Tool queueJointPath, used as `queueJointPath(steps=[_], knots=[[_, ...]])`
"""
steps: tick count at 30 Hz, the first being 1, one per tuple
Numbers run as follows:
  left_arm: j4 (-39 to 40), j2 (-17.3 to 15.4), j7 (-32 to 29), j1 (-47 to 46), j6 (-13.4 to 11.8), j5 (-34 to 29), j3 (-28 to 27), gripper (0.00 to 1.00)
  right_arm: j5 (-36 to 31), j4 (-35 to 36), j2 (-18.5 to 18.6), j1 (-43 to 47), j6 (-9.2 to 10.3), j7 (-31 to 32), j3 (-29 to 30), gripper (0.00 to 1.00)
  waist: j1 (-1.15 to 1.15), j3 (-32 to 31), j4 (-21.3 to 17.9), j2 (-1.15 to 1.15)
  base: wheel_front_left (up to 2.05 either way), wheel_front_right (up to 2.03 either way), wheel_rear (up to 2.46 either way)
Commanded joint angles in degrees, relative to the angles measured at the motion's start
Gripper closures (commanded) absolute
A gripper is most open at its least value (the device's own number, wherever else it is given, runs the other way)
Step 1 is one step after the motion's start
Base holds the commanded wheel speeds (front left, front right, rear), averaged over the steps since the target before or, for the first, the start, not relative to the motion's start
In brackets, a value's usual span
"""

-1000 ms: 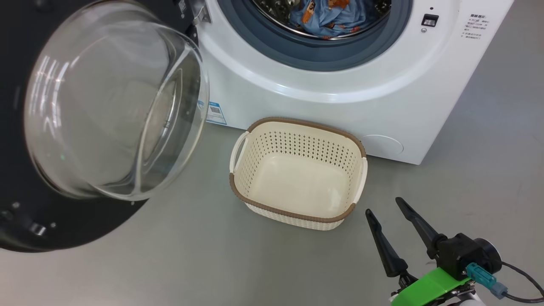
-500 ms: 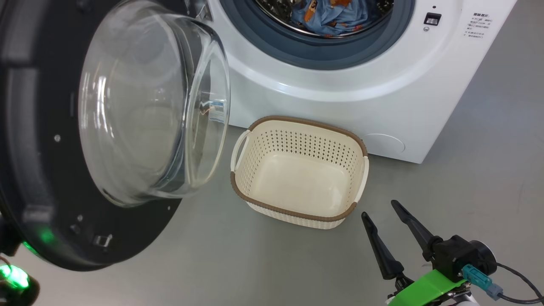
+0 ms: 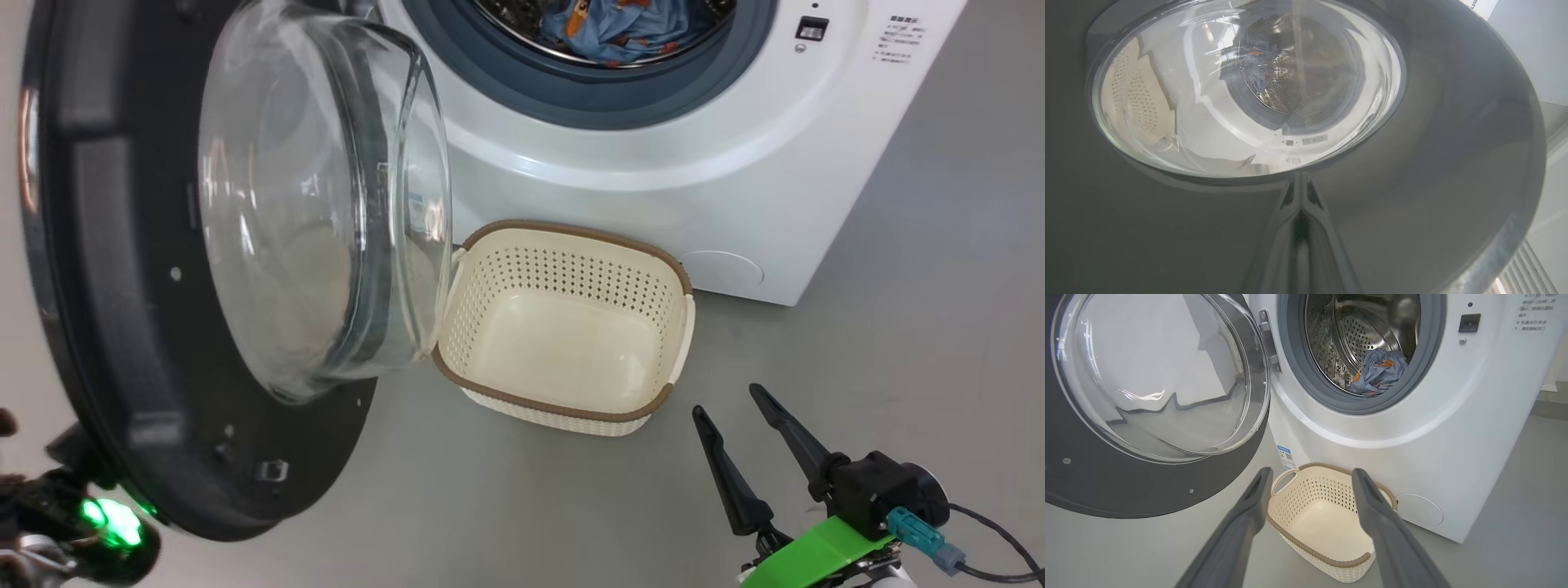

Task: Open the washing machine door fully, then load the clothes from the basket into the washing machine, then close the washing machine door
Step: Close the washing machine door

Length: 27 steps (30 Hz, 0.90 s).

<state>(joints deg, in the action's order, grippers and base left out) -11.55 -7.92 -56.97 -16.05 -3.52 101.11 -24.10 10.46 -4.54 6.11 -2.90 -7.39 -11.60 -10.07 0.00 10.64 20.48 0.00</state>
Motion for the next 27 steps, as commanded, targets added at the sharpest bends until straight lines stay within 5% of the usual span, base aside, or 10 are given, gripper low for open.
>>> queueJointPath(steps=[1,27], knots=[[2.33,-0.99,-1.01,0.46,0.43,0.21,-0.72,1.00,0.50,1.16,-0.25,-2.01,-0.10,-0.62,-1.38,0.00,0.00,-0.10,-0.84,0.00,0.00,0.00,0.00],[5.63,4.85,-0.24,-0.43,3.99,2.45,10.34,1.00,0.94,-0.38,-1.46,-1.94,-0.10,-2.20,-0.34,0.00,0.00,-0.73,-9.59,0.00,0.00,0.00,0.00]])
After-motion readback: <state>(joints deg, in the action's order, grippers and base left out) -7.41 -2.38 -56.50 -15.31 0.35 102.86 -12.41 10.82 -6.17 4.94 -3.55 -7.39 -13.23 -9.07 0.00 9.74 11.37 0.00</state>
